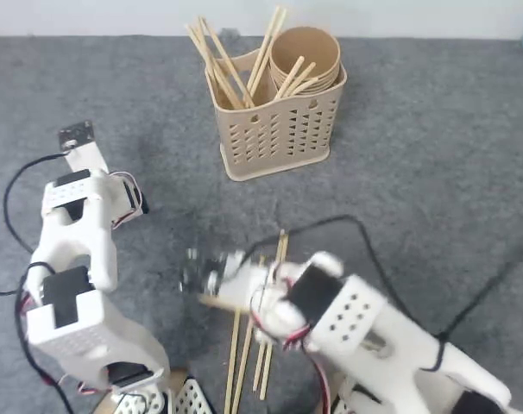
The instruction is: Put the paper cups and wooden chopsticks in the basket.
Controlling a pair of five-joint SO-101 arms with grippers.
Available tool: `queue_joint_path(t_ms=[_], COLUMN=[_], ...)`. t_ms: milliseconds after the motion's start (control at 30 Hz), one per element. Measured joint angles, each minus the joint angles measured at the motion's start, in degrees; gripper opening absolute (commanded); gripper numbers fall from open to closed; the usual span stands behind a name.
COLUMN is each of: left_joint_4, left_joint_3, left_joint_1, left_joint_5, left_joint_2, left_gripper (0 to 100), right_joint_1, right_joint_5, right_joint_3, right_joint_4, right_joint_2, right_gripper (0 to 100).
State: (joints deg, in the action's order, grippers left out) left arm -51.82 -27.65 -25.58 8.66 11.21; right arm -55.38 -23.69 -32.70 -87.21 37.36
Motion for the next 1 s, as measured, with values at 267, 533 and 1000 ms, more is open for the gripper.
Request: queue_joint_path(t_ms=[267,533,1000], left_joint_4=[0.0,0.0,0.0], left_joint_3=[0.0,0.0,0.0], left_joint_1=[0.0,0.0,0.0], left_joint_5=[0.0,0.0,0.0], left_joint_2=[0.0,0.0,0.0], left_gripper=[21,21,21], right_joint_1=[8.1,8.9,9.0], right_joint_5=[9.8,24.5,32.5], right_joint_3=[8.0,8.0,2.6], right_joint_4=[12.4,20.7,32.9], right_joint_2=[0.0,0.0,7.6], right_gripper=[0.7,0.7,0.7])
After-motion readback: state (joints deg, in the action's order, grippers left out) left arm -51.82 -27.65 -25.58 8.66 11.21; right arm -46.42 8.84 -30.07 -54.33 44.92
